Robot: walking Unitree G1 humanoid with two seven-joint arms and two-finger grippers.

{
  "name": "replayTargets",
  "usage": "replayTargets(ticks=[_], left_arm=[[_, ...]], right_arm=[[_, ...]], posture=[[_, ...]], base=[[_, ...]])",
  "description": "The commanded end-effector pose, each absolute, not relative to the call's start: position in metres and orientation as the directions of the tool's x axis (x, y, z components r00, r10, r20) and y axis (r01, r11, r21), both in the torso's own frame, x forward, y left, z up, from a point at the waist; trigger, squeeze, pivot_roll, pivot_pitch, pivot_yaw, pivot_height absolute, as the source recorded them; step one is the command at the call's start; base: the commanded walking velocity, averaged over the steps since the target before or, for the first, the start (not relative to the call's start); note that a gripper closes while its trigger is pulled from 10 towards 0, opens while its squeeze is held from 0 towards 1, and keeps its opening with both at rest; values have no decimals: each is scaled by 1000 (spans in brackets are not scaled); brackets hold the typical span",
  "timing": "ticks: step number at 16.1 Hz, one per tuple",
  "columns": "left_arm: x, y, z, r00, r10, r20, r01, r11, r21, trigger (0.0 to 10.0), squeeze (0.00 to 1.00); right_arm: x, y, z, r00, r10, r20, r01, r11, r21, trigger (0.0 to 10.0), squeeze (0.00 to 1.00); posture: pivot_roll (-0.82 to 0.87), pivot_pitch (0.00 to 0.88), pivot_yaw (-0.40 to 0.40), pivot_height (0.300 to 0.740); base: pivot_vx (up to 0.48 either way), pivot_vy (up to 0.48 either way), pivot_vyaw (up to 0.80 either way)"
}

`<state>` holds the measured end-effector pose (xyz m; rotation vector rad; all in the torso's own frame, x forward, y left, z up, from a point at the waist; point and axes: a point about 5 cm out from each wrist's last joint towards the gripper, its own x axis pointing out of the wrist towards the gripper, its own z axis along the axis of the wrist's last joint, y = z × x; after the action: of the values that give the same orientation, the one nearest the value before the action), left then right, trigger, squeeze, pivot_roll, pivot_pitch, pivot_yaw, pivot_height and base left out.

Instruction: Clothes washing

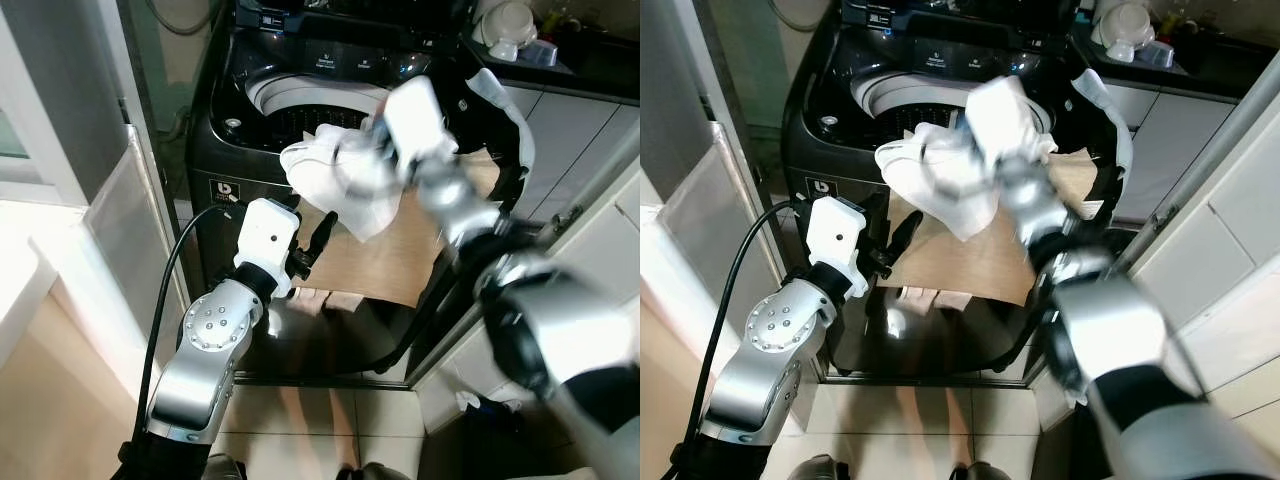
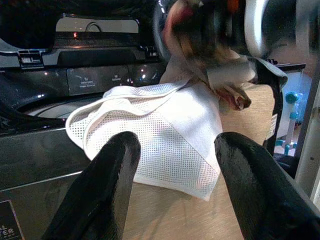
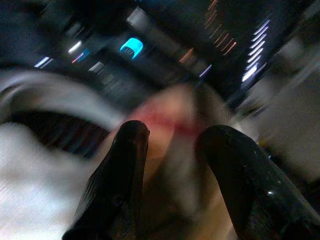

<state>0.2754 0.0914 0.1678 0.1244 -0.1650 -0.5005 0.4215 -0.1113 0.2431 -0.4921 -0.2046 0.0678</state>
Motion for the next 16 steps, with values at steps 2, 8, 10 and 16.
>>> replayTargets(ticks=[2,8,10,16], left_arm=[[276,83,169,851,-509,128,489,858,158,10000,0],[279,79,168,854,-504,130,487,862,145,10000,0],[280,82,166,859,-496,124,478,865,151,10000,0],[281,83,163,845,-525,106,507,848,155,10000,0]], right_arm=[[424,-122,280,948,59,313,98,880,-465,10000,0],[417,-121,279,908,98,408,-57,992,-113,10000,0],[406,-113,257,873,170,458,-132,985,-113,10000,0],[351,-92,108,943,296,150,-309,948,77,10000,0]], posture=[[97,0,-128,724],[57,0,-130,724],[52,0,-130,724],[13,0,-64,724]], base=[[0,0,0],[0,0,0],[0,0,0],[0,0,0]])
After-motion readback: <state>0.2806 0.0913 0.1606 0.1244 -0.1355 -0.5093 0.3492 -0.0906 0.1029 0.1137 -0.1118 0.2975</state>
